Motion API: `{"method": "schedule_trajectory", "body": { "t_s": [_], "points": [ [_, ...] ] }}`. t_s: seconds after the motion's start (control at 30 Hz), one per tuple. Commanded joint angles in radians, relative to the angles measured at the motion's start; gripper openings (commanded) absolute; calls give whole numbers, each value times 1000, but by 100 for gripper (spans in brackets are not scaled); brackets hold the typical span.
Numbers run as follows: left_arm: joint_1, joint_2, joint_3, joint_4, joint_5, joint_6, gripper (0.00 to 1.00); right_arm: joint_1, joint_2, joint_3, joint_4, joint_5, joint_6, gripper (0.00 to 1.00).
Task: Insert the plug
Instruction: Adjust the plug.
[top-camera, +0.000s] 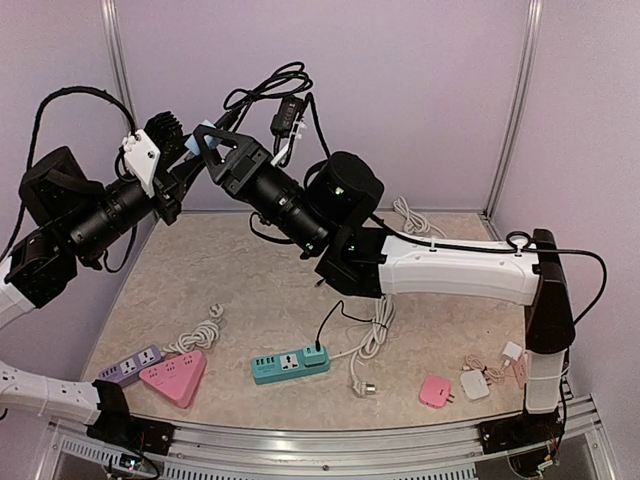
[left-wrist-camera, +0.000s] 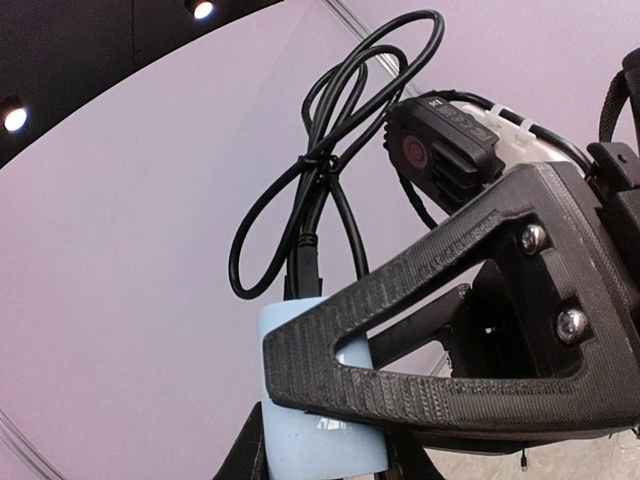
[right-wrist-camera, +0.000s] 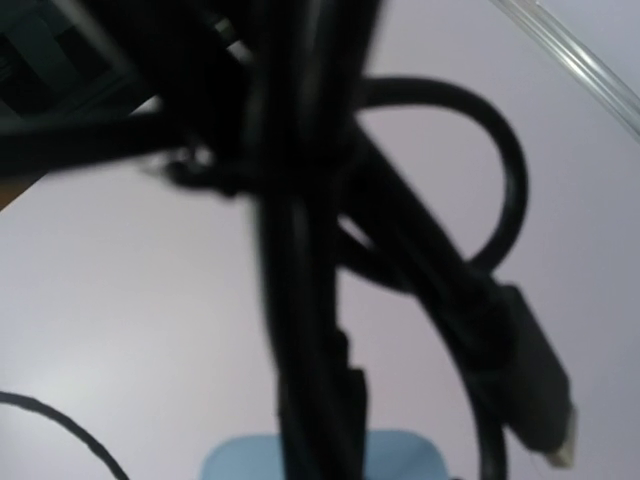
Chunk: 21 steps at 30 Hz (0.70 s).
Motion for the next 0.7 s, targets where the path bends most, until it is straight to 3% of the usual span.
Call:
{"method": "schedule_trajectory", "body": {
  "t_s": [0.0,0.03,0.13,0.27,0.43,0.5,0.67],
  "points": [
    [7,-13,25,3,-2,-6,0,7,-5,2,-36,-86,-23,0],
    [9,-21,20,-25,4,-7,0,5,-18,-8,-47,-102,-46,3],
    [19,-52,7,-57,38,-10,0,-12,-86,-40,-158,-199,-143,53],
    [12,-119,-17,-116,144,41,0,-58,-247,-177,-335,-287,-269,87],
    [-23,-190,-74,-144,208,86,0,-116,-388,-210,-666,-513,-410,99],
    [-26,-204,-94,-141,222,101,0,-116,-420,-205,-779,-570,-451,100],
    [-59,-237,-147,-125,242,212,0,-116,-467,-174,-871,-541,-443,100]
  ]
}}
